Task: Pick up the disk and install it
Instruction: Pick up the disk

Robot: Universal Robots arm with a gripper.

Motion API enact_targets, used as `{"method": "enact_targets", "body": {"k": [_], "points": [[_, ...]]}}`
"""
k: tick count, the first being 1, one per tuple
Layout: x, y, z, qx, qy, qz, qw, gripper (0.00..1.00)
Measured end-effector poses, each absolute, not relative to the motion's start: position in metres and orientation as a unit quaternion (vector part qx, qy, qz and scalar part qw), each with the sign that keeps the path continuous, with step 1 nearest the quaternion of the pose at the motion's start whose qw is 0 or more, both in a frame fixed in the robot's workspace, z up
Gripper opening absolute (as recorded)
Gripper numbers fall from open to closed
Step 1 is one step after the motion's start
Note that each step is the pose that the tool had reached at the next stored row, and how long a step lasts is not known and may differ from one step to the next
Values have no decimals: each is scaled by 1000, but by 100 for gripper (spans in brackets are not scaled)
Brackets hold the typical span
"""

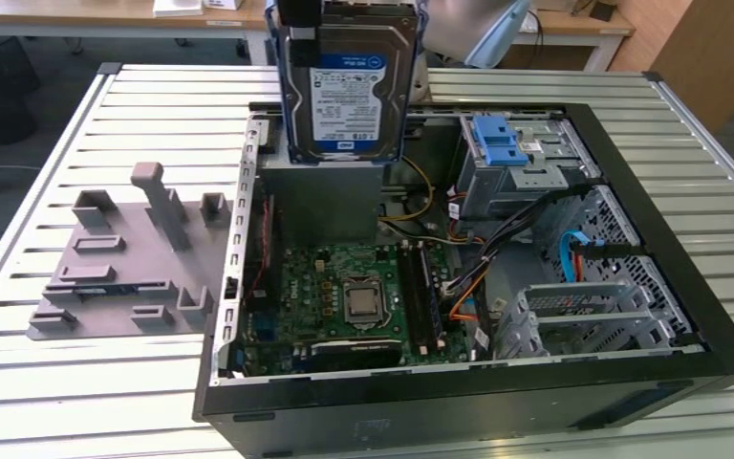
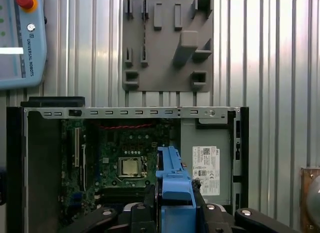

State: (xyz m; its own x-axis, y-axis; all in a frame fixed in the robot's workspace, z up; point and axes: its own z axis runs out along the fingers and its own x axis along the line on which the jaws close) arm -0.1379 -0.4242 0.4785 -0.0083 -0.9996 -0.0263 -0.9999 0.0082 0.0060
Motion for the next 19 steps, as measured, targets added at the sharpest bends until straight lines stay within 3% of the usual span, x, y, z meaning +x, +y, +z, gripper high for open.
{"method": "enact_targets", "body": {"k": [10, 19], "points": [[-130, -448, 476, -704, 710, 10, 8, 36], [-91, -450, 475, -704, 710, 10, 8, 36]]}}
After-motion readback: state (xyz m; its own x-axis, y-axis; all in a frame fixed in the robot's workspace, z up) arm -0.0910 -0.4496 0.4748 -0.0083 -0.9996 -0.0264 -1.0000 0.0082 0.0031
